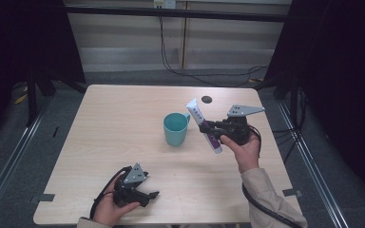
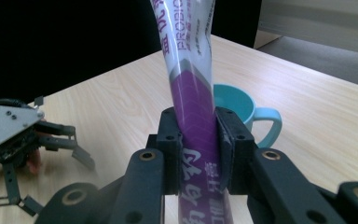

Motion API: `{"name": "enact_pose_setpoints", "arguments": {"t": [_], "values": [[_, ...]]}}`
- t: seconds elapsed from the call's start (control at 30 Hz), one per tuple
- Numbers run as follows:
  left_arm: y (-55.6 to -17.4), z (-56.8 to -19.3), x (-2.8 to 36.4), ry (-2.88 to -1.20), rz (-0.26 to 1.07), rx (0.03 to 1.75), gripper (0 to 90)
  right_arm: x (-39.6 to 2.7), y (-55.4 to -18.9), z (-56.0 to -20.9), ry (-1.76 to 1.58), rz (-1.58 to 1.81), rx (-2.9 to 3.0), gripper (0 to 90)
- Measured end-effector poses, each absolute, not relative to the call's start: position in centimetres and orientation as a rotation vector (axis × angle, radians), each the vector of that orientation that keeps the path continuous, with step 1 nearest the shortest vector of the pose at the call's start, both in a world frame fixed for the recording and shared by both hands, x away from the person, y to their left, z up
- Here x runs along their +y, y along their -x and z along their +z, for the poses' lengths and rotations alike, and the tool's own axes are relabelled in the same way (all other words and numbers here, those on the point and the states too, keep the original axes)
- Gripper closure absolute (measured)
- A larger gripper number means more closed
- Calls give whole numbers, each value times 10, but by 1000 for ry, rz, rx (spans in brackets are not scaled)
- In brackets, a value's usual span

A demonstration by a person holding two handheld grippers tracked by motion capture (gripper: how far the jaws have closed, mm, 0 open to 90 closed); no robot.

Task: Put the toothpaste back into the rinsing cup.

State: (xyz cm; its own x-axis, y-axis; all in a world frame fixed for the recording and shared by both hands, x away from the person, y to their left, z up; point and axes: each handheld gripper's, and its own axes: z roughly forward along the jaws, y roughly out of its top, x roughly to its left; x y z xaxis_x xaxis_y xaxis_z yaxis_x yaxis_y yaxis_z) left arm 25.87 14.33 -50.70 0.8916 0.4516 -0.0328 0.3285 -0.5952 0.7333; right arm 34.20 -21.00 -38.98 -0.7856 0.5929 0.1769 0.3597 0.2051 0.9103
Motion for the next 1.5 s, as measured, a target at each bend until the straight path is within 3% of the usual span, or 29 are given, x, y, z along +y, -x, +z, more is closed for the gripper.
{"name": "enact_pose_setpoints", "arguments": {"t": [1.5], "values": [[-259,-507,143,-2259,199,556,201,-191,-373,-376,-947,1770,2106,728]]}}
